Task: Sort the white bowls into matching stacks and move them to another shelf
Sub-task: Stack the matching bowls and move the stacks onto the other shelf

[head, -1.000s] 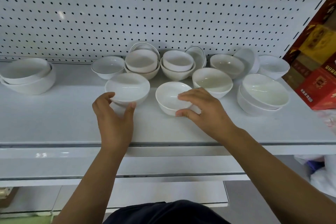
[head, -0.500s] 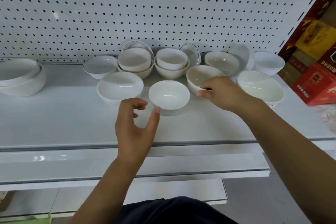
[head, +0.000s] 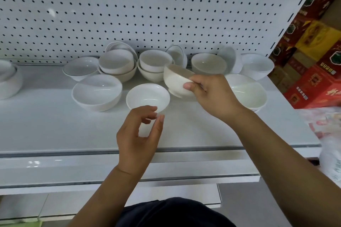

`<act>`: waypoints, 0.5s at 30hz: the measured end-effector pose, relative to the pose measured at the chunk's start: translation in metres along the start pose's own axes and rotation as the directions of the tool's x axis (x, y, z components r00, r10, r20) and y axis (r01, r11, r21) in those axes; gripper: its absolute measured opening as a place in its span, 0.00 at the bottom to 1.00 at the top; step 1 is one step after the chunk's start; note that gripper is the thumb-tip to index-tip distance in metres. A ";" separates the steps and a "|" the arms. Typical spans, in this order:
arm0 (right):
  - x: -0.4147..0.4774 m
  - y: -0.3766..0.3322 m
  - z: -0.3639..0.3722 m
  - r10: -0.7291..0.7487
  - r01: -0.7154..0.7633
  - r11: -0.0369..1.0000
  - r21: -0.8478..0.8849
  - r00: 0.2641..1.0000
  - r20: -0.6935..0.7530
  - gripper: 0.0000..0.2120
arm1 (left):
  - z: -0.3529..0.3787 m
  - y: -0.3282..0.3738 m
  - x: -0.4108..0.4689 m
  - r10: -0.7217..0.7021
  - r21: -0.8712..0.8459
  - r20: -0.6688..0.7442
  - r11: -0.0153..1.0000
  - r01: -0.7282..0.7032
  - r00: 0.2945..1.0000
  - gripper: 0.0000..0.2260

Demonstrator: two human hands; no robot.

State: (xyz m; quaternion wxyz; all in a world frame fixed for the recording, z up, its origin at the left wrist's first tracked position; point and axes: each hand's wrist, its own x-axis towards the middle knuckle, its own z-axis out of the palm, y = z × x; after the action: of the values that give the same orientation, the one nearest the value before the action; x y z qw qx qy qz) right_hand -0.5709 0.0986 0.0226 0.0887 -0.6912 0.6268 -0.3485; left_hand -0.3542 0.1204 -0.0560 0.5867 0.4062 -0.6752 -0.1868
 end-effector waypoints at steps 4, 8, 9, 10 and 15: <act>-0.005 -0.007 -0.029 -0.078 0.094 0.991 0.100 0.985 -0.152 0.13 | 0.026 0.020 0.001 -0.035 -0.064 0.076 0.997 0.040 0.996 0.09; -0.011 0.010 -0.062 -0.147 0.161 0.986 0.047 0.964 -0.219 0.12 | 0.055 0.040 0.012 -0.150 -0.131 0.254 0.973 0.188 0.956 0.15; -0.013 0.017 -0.070 -0.163 0.171 0.985 0.019 0.960 -0.227 0.12 | 0.062 0.044 0.015 -0.190 -0.120 0.315 0.964 0.238 0.930 0.18; -0.015 0.025 -0.078 -0.184 0.186 0.982 -0.014 0.955 -0.233 0.12 | 0.069 0.047 0.018 -0.228 -0.112 0.375 0.951 0.288 0.898 0.22; -0.031 0.068 -0.108 -0.278 0.256 0.958 -0.128 0.939 -0.203 0.09 | 0.112 0.052 0.031 -0.276 -0.079 0.590 0.916 0.394 0.759 0.39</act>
State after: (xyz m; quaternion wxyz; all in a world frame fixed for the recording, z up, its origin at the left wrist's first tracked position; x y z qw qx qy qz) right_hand -0.6887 0.1477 0.0535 -0.0639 -0.7309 0.5496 -0.3996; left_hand -0.4763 0.1029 -0.0252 0.3533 0.3860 -0.7125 -0.4675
